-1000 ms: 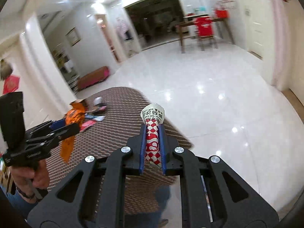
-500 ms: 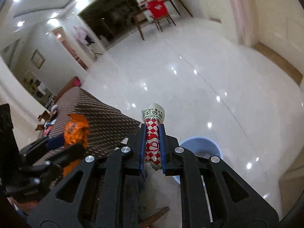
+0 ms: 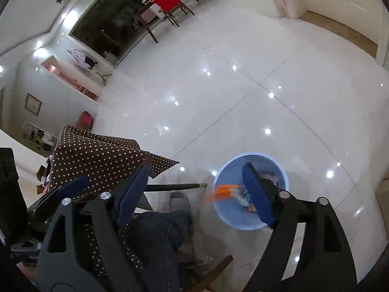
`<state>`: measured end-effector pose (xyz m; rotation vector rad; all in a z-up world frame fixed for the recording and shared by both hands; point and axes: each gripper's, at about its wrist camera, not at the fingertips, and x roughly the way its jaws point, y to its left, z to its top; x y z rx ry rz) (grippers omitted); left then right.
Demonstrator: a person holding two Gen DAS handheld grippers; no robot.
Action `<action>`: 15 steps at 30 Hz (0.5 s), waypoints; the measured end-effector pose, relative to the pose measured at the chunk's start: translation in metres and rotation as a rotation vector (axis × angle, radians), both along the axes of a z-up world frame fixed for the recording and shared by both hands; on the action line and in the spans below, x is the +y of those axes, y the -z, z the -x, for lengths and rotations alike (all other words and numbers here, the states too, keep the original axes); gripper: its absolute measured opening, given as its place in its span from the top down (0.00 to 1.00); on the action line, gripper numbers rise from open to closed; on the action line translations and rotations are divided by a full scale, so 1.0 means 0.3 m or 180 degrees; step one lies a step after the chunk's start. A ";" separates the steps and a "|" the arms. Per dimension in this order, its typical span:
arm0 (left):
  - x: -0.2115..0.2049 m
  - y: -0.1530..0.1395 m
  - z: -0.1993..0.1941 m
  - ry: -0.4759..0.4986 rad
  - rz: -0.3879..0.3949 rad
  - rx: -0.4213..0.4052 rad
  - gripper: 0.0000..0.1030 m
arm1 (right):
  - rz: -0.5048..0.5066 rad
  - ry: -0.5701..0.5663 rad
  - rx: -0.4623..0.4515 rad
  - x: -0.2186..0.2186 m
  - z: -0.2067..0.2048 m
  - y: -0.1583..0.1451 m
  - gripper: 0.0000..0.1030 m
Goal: Collect trash
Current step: 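Carry both items to the blue wastebasket and open both tools over it, then move both open tools back over the table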
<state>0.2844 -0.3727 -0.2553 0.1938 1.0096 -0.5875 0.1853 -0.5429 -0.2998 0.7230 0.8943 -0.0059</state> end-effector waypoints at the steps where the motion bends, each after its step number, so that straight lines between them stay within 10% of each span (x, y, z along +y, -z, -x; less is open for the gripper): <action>1: 0.009 -0.009 0.005 -0.0007 -0.0007 -0.0039 0.09 | 0.0028 0.0014 0.0001 -0.001 0.003 -0.002 0.10; 15: 0.162 -0.246 0.097 -0.0036 0.0229 -0.0526 0.09 | 0.0314 0.0083 -0.0151 0.043 0.012 -0.153 0.06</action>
